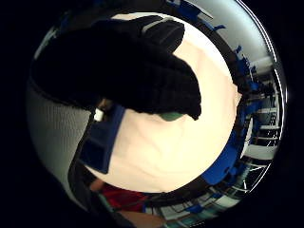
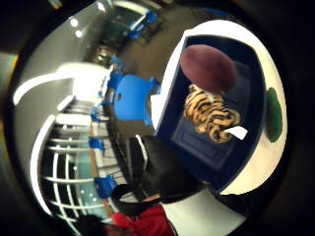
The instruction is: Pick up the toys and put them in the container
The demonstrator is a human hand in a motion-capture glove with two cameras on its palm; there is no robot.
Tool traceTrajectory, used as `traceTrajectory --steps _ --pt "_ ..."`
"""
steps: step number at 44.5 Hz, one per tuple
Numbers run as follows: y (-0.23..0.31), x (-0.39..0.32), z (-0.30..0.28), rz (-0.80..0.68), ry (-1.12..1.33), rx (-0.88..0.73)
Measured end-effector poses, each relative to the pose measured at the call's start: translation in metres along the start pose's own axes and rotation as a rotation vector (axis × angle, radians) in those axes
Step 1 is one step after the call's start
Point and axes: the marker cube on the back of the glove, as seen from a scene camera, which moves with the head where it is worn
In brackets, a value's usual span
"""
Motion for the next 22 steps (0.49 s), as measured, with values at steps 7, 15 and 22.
traceTrajectory --steps 7,15,22 --pt "0.015 0.088 -0.003 0.155 0.050 0.015" --pt "0.034 0.170 0.003 0.298 0.074 -0.016" --pt "0.037 0.204 0.020 0.338 0.114 -0.059"
